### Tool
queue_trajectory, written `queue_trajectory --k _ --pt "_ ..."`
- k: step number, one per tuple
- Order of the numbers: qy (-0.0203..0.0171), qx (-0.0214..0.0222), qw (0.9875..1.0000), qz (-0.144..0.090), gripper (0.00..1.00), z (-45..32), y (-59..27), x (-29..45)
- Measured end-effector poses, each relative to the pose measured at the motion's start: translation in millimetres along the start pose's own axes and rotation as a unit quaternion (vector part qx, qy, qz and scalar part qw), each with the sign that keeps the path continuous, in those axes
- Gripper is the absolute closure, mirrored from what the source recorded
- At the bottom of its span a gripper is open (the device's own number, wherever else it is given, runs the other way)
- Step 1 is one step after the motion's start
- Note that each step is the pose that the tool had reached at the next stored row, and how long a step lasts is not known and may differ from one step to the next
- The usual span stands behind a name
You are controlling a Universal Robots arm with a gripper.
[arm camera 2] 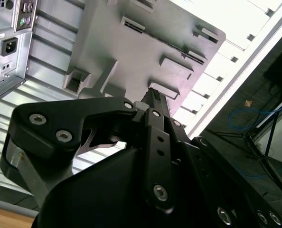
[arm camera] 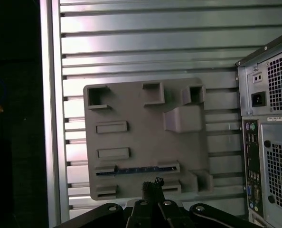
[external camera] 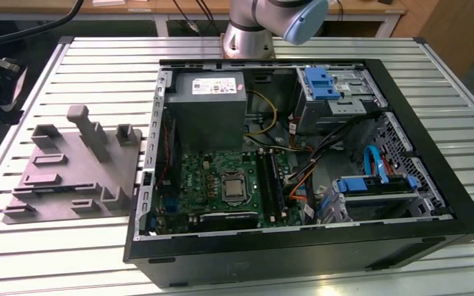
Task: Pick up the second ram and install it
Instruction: 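Reach for the second ram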
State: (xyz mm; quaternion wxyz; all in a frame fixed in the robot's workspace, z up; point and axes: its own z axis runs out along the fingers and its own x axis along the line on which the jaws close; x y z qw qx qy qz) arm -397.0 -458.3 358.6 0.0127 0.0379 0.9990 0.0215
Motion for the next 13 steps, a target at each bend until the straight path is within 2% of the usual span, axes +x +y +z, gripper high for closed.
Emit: queue_trajectory --k 13 --pt "0.0 0.0 1.0 0.0 0.89 6.1 -9.7 5.6"
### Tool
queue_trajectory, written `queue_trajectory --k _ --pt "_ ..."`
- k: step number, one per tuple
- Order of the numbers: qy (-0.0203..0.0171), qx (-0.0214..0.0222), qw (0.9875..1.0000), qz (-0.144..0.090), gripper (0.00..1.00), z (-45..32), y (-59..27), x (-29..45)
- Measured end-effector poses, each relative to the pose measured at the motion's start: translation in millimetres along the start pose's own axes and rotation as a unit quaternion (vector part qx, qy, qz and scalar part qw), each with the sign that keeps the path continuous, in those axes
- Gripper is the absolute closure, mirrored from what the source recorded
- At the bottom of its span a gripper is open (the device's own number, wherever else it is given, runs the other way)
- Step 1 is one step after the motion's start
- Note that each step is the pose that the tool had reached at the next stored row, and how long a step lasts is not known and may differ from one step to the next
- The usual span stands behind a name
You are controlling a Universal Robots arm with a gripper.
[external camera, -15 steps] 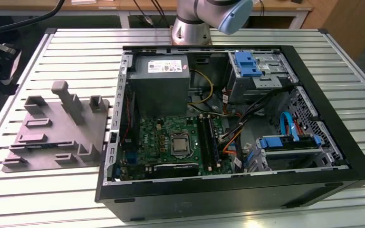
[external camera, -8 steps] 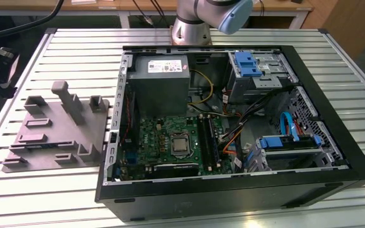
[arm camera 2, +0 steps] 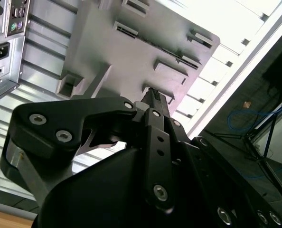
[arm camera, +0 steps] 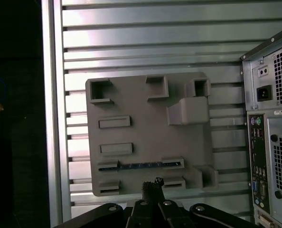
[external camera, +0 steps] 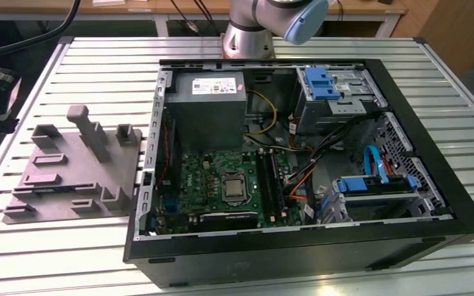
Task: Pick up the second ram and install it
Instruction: 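Reach for the second ram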
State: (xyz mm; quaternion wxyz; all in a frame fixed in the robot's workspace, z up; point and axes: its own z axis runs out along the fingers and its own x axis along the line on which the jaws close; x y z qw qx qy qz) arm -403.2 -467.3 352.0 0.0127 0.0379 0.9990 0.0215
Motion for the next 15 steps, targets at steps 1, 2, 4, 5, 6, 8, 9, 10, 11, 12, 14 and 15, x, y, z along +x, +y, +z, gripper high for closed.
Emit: queue_trajectory --k 1,2,4,5,6,8,9,10,11,12,14,15 --pt "0.0 0.0 1.0 0.0 0.89 0.5 -0.9 0.5" --pt "0.0 0.0 1.0 0.0 0.89 1.0 -1.8 1.0" --pt "0.0 0.0 1.0 0.0 0.89 2.2 -3.7 1.8" --pt "0.0 0.0 1.0 0.0 0.89 2.8 -4.6 2.1" --pt "0.0 0.0 1.0 0.0 0.89 3.5 -5.4 2.4" --pt "0.0 0.0 1.0 0.0 0.89 4.6 -7.2 3.0" --pt "0.0 0.0 1.0 0.0 0.89 5.2 -8.0 3.3" --pt "0.0 0.0 1.0 0.0 0.89 5.7 -8.9 3.7" --pt "0.0 0.0 1.0 0.0 0.89 6.2 -9.7 4.0" --pt "0.0 0.0 1.0 0.0 0.89 6.7 -10.4 4.3" --pt "0.0 0.0 1.0 0.0 0.89 7.7 -11.9 4.8" --pt "0.0 0.0 1.0 0.0 0.89 8.2 -12.7 5.0"
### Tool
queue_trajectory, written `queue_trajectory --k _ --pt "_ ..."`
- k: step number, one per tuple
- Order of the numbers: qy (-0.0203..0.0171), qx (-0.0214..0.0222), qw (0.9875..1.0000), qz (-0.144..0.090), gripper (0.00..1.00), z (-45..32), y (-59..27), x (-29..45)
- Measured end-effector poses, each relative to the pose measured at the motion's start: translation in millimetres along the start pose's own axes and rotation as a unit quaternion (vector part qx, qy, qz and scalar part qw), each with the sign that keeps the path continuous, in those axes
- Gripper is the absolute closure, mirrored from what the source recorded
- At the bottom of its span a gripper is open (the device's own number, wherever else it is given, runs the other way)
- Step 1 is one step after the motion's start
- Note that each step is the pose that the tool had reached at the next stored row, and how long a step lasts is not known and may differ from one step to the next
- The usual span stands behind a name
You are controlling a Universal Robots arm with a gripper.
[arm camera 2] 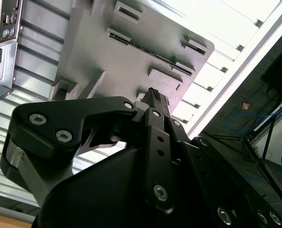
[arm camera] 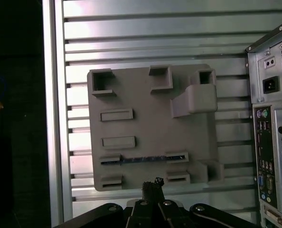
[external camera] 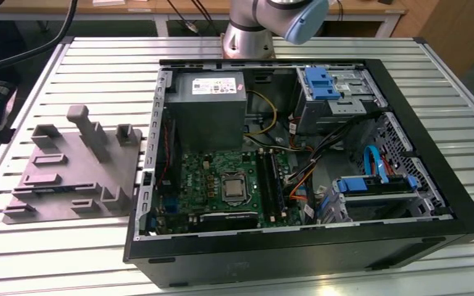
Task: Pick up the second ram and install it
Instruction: 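Reach for the second ram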
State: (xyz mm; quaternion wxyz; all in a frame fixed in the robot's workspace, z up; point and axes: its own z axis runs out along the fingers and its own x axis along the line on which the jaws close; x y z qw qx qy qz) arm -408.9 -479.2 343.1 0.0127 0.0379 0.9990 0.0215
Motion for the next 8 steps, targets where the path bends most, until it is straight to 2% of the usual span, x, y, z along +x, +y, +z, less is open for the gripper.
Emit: queue_trajectory --k 8 --pt "0.0 0.0 1.0 0.0 0.89 3.4 -6.1 1.9"
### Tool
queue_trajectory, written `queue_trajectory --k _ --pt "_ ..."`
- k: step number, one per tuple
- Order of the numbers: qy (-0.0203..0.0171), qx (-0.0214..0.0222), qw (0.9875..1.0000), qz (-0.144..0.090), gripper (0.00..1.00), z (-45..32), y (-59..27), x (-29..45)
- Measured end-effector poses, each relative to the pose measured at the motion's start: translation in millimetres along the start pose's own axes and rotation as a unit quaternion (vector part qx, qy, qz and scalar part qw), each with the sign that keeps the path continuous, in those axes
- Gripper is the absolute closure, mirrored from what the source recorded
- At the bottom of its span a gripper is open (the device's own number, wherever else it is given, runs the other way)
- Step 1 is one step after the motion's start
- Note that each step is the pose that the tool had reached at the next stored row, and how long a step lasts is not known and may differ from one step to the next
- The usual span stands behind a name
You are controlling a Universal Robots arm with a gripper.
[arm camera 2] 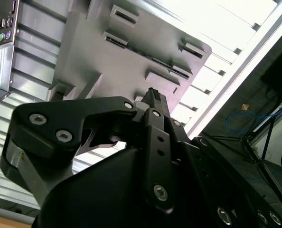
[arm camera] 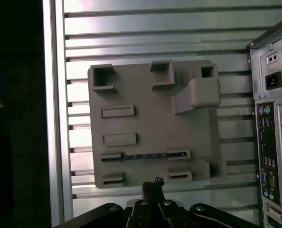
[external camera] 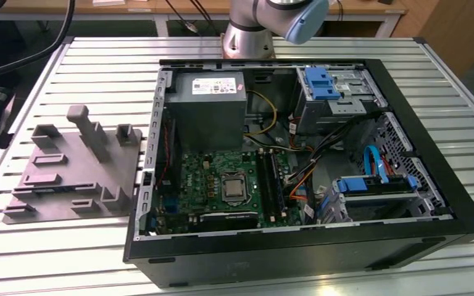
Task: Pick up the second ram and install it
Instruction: 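Reach for the second ram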
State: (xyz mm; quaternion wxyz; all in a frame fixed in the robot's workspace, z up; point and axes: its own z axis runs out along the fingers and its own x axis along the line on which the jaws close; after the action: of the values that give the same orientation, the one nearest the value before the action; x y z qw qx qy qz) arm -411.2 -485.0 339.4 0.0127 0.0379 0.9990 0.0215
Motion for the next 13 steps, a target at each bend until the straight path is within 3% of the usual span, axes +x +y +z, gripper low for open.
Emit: queue_trajectory --k 13 --pt "0.0001 0.0 1.0 0.0 0.89 11.2 -8.8 1.4"
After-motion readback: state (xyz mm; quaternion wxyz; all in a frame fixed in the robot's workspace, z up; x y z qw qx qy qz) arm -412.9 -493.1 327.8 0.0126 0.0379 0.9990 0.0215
